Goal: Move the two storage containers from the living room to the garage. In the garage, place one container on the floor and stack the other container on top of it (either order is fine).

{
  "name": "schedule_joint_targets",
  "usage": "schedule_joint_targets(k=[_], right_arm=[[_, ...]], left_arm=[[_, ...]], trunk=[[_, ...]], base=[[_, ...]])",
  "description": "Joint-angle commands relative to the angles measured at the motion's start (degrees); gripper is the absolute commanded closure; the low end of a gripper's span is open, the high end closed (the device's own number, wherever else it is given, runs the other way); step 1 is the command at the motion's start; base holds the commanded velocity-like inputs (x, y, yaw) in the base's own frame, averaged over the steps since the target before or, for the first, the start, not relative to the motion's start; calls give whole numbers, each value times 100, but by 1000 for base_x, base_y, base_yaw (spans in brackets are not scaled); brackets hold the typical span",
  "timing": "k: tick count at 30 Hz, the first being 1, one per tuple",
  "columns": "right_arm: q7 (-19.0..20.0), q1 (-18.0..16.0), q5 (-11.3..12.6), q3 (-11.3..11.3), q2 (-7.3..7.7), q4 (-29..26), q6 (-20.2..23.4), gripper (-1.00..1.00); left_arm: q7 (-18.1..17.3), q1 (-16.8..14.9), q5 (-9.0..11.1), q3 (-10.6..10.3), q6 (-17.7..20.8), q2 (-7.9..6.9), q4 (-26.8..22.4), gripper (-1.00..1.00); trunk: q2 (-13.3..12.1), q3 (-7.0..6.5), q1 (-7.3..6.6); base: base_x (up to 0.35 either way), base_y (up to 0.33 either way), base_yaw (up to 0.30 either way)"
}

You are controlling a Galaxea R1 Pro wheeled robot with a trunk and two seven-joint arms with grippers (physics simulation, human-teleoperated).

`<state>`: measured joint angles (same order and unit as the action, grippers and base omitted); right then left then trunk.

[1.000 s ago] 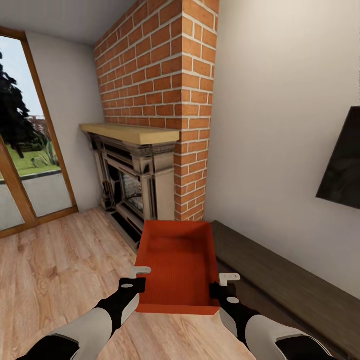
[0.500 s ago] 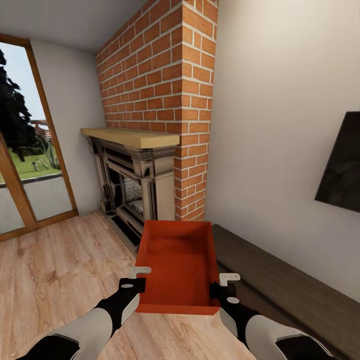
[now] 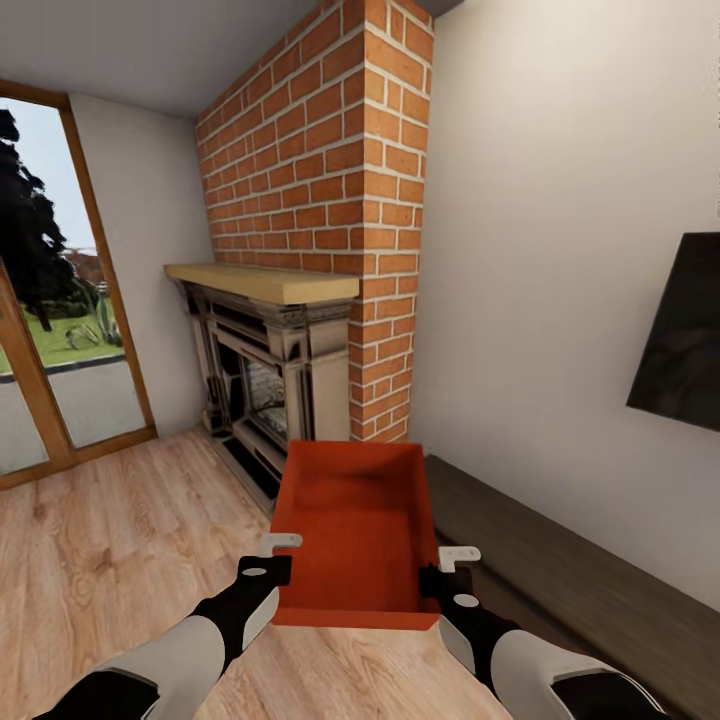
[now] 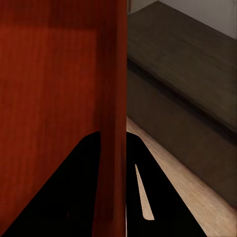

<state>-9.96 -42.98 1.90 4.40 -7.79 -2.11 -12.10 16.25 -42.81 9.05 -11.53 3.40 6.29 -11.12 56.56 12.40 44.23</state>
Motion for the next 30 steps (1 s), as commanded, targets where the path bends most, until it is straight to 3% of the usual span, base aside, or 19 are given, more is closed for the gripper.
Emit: schedule_joint_targets(k=[1, 11, 30], right_arm=[[-33, 0, 21, -133, -2, 9, -11, 100], [-29, 0, 21, -132, -3, 9, -12, 100], [-40, 0, 21, -138, 7, 9, -9, 100]], left_arm=[[115, -8, -87, 367, 38, -5, -31, 100], [115, -8, -87, 368, 38, -5, -31, 100], [115, -8, -87, 371, 38, -5, -31, 100]], trunk=[[5, -1, 1], [5, -75, 1], [5, -81, 1]], base=[[0, 0, 0], [0, 0, 0], [0, 0, 0]])
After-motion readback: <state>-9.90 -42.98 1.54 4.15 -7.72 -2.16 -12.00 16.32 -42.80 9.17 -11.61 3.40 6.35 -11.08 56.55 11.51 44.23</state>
